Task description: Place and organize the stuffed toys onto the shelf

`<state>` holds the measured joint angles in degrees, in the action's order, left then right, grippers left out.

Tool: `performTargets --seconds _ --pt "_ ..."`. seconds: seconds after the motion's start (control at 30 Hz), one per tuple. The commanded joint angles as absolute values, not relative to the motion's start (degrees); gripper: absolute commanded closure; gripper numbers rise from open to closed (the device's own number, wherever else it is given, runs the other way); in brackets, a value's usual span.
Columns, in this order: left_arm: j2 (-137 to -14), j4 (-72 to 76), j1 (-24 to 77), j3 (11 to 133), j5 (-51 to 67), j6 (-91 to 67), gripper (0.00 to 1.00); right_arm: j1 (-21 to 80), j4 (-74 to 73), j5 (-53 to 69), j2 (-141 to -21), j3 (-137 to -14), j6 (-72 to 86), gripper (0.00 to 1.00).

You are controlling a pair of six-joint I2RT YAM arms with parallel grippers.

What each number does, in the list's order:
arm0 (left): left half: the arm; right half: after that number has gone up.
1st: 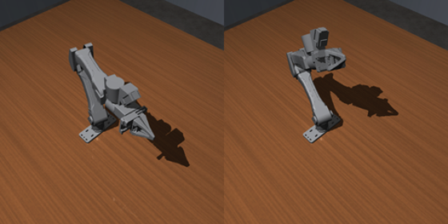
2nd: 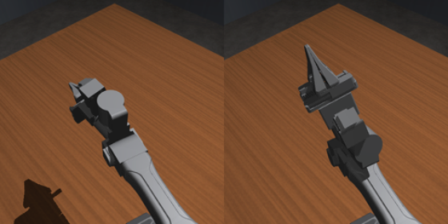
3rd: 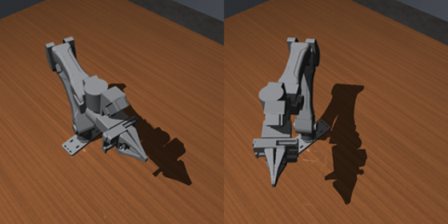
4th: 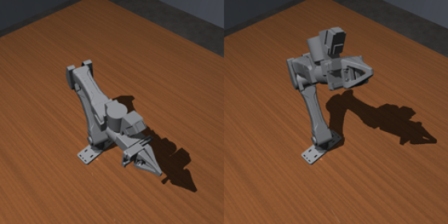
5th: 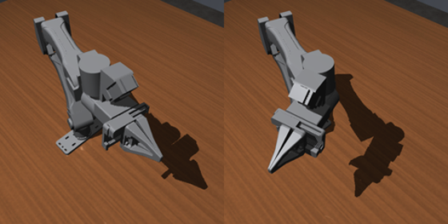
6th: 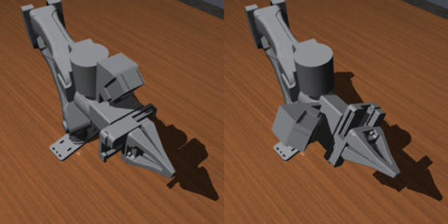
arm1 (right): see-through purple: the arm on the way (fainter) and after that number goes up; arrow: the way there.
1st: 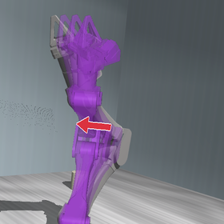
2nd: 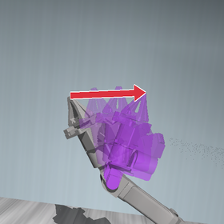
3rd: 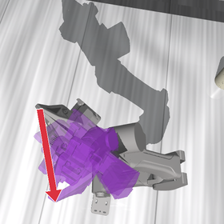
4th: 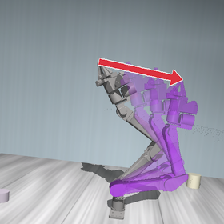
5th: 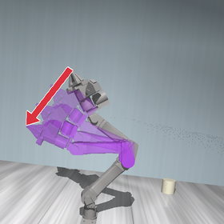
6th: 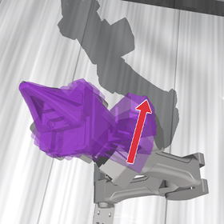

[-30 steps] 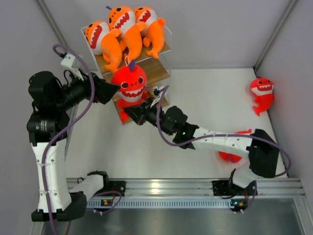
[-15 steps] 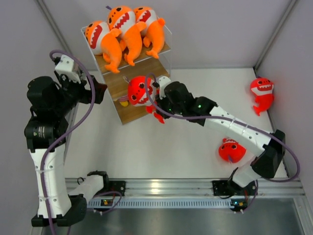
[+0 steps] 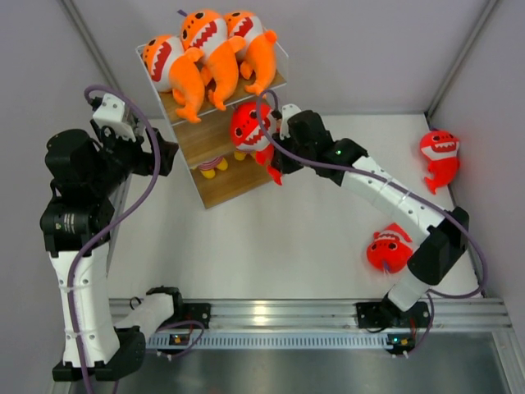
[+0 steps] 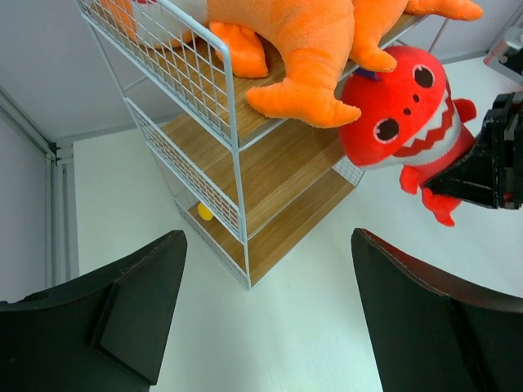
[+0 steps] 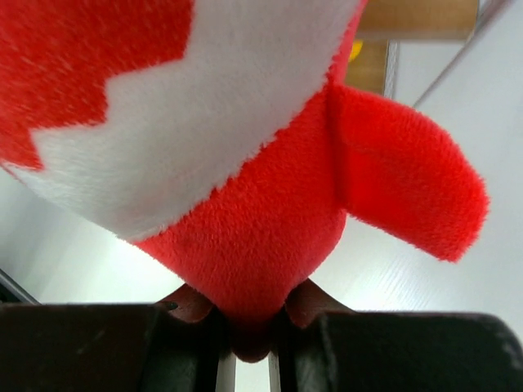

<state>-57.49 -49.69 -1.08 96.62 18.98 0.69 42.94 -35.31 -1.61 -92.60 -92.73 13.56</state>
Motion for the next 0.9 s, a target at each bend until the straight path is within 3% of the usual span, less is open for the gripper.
performTargets --seconds 0.0,0.2,0.33,0.43,0.47,0.53,0.67,0.87 --pt "-56.9 -49.1 -1.3 97.4 18.7 1.4 0.13 41.6 -30.9 -1.8 -95.3 -98.7 14.8 0.87" --pt "-56.6 -49.2 -1.3 97.3 18.8 1.5 0.13 40.2 -28.5 -0.7 -99.8 -103.7 16.9 0.84" --pt "-56.3 -49.2 -1.2 97.2 18.8 1.7 0.13 39.5 -25.7 -1.9 -100.9 -104.8 19.7 0.71" --pt "-56.3 -49.2 -1.2 97.1 18.9 1.7 0.13 39.5 -22.5 -3.1 -100.5 -104.3 21.2 0.69" --pt "-56.3 -49.2 -1.2 97.2 18.9 1.7 0.12 39.5 -22.2 -3.9 -100.4 -104.2 21.7 0.62" --pt "-56.2 -49.1 -1.3 97.3 18.9 1.7 0.12 39.5 -20.6 -4.7 -99.8 -104.0 22.4 0.59" --pt "-56.3 -49.2 -1.2 97.3 18.9 1.8 0.12 39.5 -17.9 -4.8 -99.0 -102.8 23.0 0.39" --pt "-56.4 -49.2 -1.2 97.4 18.9 1.8 0.12 39.6 -16.3 -5.4 -99.8 -102.3 23.7 0.44"
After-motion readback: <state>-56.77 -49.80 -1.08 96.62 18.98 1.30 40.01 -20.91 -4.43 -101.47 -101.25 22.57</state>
